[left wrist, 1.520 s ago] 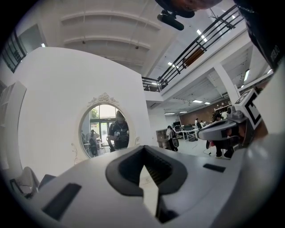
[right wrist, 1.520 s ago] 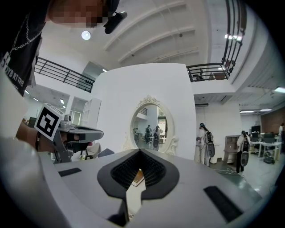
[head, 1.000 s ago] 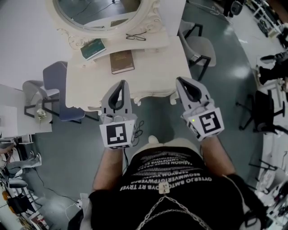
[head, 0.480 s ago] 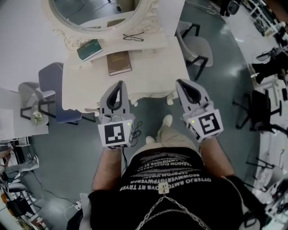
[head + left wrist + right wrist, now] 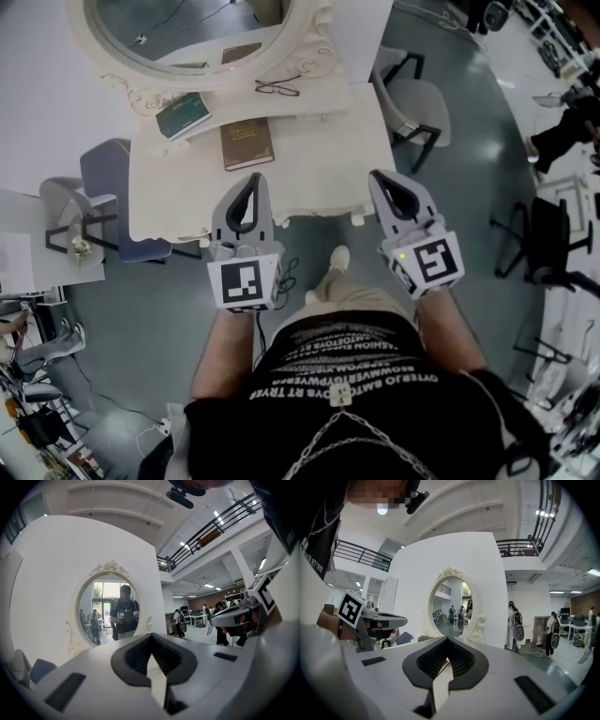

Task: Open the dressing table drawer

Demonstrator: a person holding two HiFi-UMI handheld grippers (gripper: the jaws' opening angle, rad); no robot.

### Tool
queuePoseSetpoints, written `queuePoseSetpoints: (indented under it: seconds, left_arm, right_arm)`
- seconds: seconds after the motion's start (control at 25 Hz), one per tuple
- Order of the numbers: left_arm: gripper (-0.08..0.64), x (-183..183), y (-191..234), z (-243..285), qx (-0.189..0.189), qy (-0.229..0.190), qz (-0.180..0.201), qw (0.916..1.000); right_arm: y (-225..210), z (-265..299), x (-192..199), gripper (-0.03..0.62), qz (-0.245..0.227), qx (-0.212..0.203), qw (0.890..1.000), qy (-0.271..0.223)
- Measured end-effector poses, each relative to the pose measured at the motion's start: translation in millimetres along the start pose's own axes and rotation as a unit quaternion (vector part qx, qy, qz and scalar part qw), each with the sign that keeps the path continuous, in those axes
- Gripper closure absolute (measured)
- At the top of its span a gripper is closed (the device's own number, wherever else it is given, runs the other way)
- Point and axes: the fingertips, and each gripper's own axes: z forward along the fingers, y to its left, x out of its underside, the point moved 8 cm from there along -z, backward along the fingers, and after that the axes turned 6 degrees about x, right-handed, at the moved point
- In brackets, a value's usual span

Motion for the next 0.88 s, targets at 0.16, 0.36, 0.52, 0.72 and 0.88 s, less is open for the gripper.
queuePoseSetpoints:
  seconds: [0.16,0.36,0.52,0.72,0.88]
  left_arm:
    - [0.558,3.0,5.8,32.9,0.007,0.017,0.018,0.9997]
    - [0.558,-1.7,12.9,67.5,0.0,0.024,0.015,0.9996]
    - [0.558,2.0,20.2,88.8,-0.021,0.033,0.002,0.9992]
    - [0.558,10.4,24.8,111.9,-0.035,0.049,0.015,0.9981]
    - [0.558,15.5,20.2,128.4,-0.044,0.051,0.011,0.9977]
  right_arm:
    - [-23.8,24.9,3.5,0.601,0.008,-0.003,1.0,0.003]
    - [-47.5,60.6,6.5,0.601,0.013,-0.016,1.0,0.016]
    - [-64.5,89.2,11.6,0.601,0.01,-0.031,0.999,0.023]
    - [-82.7,119.6,25.6,0.603,0.015,-0.052,0.998,0.037]
    - [-98.1,138.7,44.3,0.603,0.008,-0.068,0.997,0.042]
